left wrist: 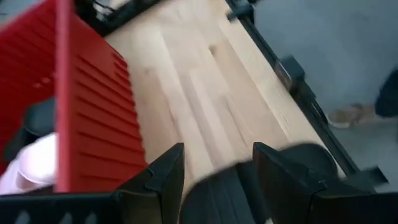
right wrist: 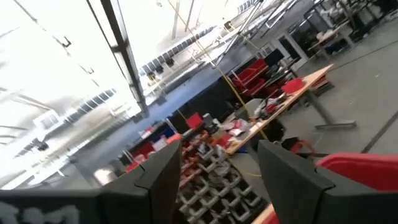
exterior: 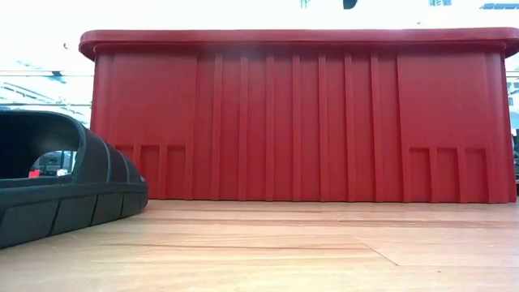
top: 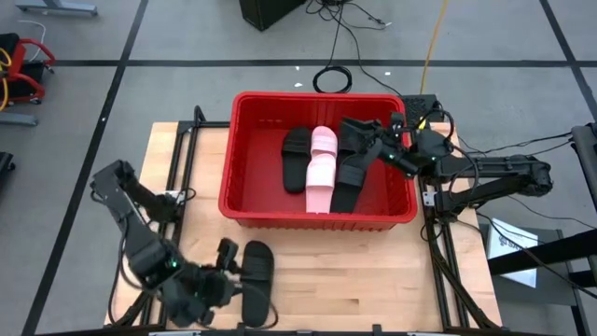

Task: Pick and place slides into bin
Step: Put the black slide into the red bin

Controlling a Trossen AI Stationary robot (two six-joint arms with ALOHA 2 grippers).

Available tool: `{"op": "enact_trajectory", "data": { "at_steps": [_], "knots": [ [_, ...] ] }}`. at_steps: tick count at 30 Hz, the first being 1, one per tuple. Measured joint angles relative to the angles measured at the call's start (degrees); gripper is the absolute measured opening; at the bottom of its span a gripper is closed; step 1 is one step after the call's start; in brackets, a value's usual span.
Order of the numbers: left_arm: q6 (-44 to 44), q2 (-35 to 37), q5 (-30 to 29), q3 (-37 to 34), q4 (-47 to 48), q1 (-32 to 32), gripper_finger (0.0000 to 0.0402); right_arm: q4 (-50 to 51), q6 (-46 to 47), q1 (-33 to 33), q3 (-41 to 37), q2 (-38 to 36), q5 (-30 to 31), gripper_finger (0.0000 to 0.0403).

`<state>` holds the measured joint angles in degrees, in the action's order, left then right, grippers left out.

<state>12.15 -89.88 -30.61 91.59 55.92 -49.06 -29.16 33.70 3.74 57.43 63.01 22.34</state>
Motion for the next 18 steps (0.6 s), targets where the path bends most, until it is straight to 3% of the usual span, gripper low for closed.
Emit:
{"op": "enact_trajectory", "data": {
  "at_steps": [13,18],
  "knots": [
    [10.08,-10.82,-1.41,-0.05,9.01,-5.74,0.0184,-1.64,5.06,-5.79,0.04,2.38,0.05,0.0201],
    [9.94,-10.79,-1.21,-0.09,7.5,-5.57,0.0184,-5.54,4.84,-7.6,0.04,5.76,0.07,0.0201]
  ]
}}
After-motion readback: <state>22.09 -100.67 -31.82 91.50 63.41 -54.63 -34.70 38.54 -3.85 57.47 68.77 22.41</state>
